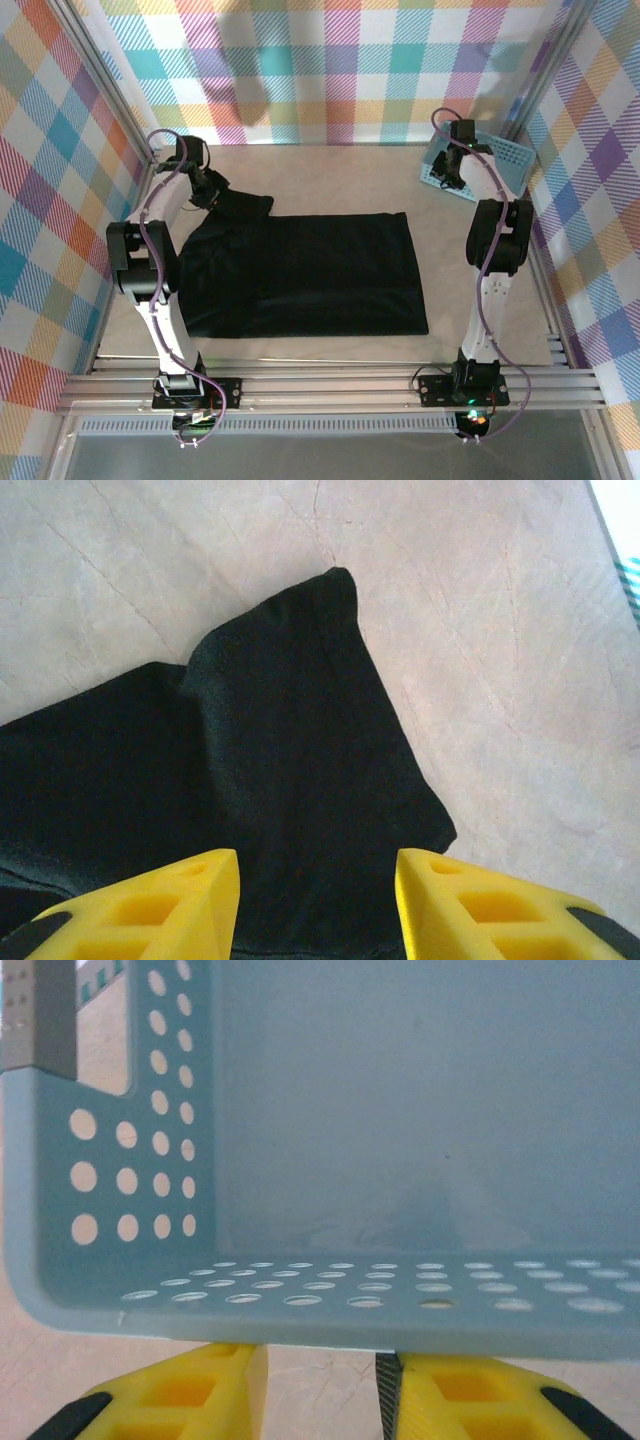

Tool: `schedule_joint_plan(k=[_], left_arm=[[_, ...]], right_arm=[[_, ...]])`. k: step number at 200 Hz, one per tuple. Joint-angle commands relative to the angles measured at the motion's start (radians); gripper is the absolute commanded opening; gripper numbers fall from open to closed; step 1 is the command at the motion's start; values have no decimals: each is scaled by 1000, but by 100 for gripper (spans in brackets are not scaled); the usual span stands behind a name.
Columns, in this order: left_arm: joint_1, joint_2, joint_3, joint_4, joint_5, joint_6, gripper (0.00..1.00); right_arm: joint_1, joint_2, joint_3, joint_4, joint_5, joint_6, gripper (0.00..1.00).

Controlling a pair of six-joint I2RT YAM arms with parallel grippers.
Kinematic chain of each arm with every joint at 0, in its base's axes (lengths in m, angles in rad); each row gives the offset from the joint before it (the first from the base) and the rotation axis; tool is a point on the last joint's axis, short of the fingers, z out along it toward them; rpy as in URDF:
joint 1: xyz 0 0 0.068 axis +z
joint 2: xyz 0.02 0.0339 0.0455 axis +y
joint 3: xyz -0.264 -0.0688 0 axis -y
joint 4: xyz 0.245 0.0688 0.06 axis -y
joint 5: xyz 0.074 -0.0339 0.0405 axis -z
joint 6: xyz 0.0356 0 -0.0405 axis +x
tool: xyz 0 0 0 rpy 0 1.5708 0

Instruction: Fold and stack the t-shirts

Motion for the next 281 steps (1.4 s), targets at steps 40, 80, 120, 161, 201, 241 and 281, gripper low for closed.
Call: schedule_joint_plan(k=[40,80,120,161,201,241,281], left_arm=[[28,39,102,-76,-7,55,47],[28,79,148,-81,8,60,48],[30,117,204,-116,14,97,49],[30,156,237,-139,6,114,50],[33,214,302,-163,-22,146,52],[42,310,430,-191,-53,191,56],[29,425,558,-211,-71,266,56]], right_arm=[[168,-214,-263,50,-18,28,39],[198,-180,-352,80,-42,68,41],[198,-81,-289,30,-38,35,40],[207,-13,-212,-54,-8,3,39],[208,-5,-206,-52,-33,4,21],[208,-16,-195,-102,-10,1,22],[217,5,-173,-125,-30,-6,31]])
